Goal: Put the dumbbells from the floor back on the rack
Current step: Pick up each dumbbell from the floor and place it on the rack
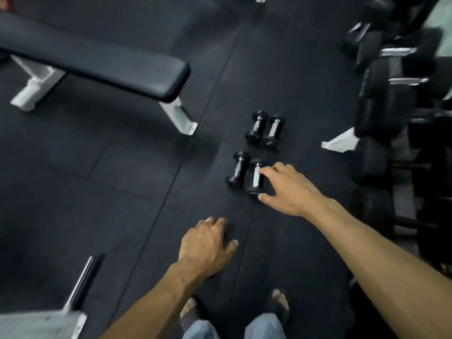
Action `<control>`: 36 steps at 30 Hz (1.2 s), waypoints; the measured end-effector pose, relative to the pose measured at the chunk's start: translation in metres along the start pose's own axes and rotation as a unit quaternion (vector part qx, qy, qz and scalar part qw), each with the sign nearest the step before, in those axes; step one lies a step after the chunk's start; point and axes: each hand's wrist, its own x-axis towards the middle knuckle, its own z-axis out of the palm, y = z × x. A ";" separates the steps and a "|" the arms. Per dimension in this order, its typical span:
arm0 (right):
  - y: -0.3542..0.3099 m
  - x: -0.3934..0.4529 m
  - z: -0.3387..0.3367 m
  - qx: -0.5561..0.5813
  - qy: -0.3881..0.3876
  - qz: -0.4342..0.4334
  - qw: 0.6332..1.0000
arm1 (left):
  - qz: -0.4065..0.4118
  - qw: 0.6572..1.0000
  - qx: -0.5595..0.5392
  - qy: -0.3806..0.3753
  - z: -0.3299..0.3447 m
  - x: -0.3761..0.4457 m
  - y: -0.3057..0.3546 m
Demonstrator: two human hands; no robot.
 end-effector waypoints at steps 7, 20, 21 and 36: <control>-0.017 0.092 0.134 -0.017 -0.124 -0.051 0.991 | -0.081 0.995 -0.020 -0.061 0.110 0.045 -0.069; -0.012 0.230 0.417 -0.016 -0.239 -0.050 0.970 | -0.191 0.973 -0.084 -0.095 0.373 0.166 -0.186; -0.014 0.240 0.433 -0.010 -0.229 -0.053 0.972 | -0.190 0.974 -0.076 -0.094 0.388 0.174 -0.196; -0.011 0.286 0.522 0.129 -0.148 -0.026 0.980 | -0.231 0.970 -0.032 -0.073 0.456 0.226 -0.250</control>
